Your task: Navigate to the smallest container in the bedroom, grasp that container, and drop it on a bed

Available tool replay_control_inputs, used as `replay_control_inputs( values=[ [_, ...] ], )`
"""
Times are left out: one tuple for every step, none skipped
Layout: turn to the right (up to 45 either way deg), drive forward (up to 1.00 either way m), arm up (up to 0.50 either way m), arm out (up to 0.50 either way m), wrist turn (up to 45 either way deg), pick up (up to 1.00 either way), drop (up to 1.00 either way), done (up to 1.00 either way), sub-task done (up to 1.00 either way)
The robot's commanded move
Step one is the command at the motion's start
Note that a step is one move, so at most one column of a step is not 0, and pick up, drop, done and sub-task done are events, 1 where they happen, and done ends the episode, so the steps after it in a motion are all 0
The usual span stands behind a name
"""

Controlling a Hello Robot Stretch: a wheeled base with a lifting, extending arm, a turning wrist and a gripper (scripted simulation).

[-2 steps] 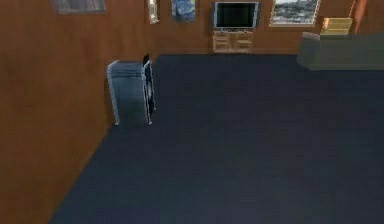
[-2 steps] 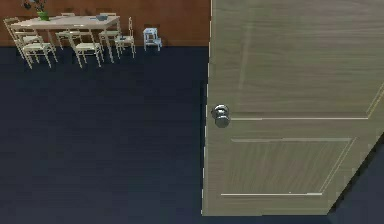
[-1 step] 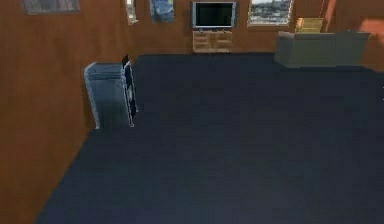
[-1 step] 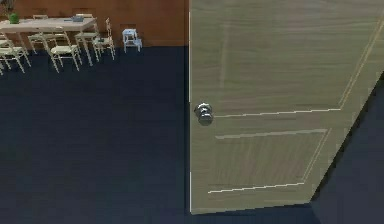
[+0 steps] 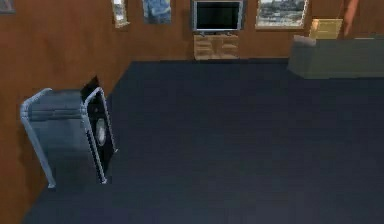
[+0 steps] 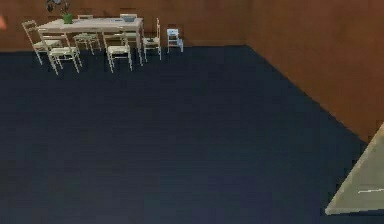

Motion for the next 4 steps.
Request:
replay_control_inputs(
  values=[
    [0.0,1.00,0.00,0.00,0.0,0.00,0.00,0.00,0.00],
    [15.0,0.00,0.00,0.00,0.0,0.00,0.00,0.00,0.00],
    [0.0,0.15,0.00,0.00,0.0,0.00,0.00,0.00,0.00],
    [-45.0,0.00,0.00,0.00,0.0,0.00,0.00,0.00,0.00]
  ],
)
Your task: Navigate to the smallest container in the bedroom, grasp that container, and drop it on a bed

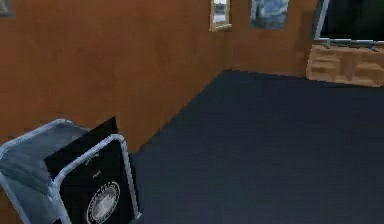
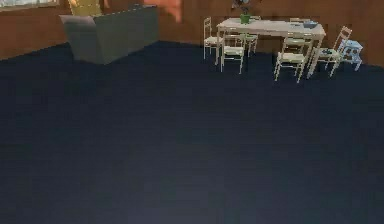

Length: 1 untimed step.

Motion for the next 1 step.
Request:
replay_control_inputs(
  values=[
    [45.0,0.00,0.00,0.00,0.0,0.00,0.00,0.00,0.00]
  ],
)
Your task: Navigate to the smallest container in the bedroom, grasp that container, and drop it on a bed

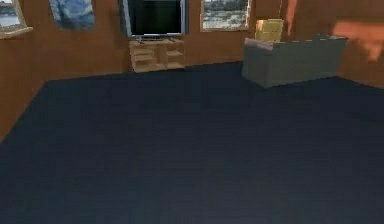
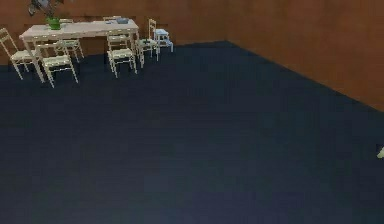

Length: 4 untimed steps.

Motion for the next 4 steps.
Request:
replay_control_inputs(
  values=[
    [45.0,0.00,0.00,0.00,0.0,0.00,0.00,0.00,0.00],
    [39.0,0.00,0.00,0.00,0.0,0.00,0.00,0.00,0.00],
    [0.0,1.00,0.00,0.00,0.0,0.00,0.00,0.00,0.00],
    [0.0,1.00,0.00,0.00,0.0,0.00,0.00,0.00,0.00]
  ],
)
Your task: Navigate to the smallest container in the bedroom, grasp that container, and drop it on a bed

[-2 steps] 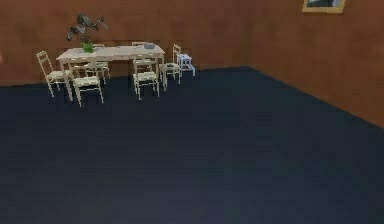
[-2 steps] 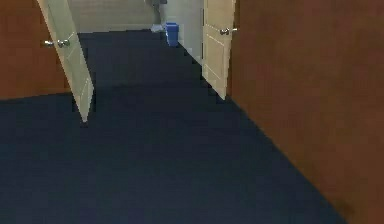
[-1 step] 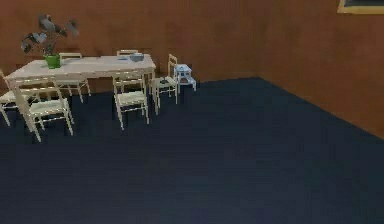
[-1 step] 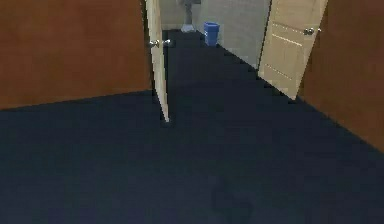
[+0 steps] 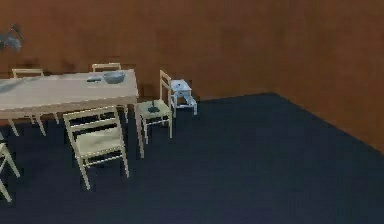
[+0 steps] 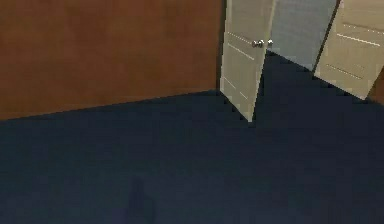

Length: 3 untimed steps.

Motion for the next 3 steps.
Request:
replay_control_inputs(
  values=[
    [0.0,1.00,0.00,0.00,0.0,0.00,0.00,0.00,0.00],
    [6.0,0.00,0.00,0.00,0.0,0.00,0.00,0.00,0.00],
    [0.0,0.35,0.00,0.00,0.0,0.00,0.00,0.00,0.00]
  ],
)
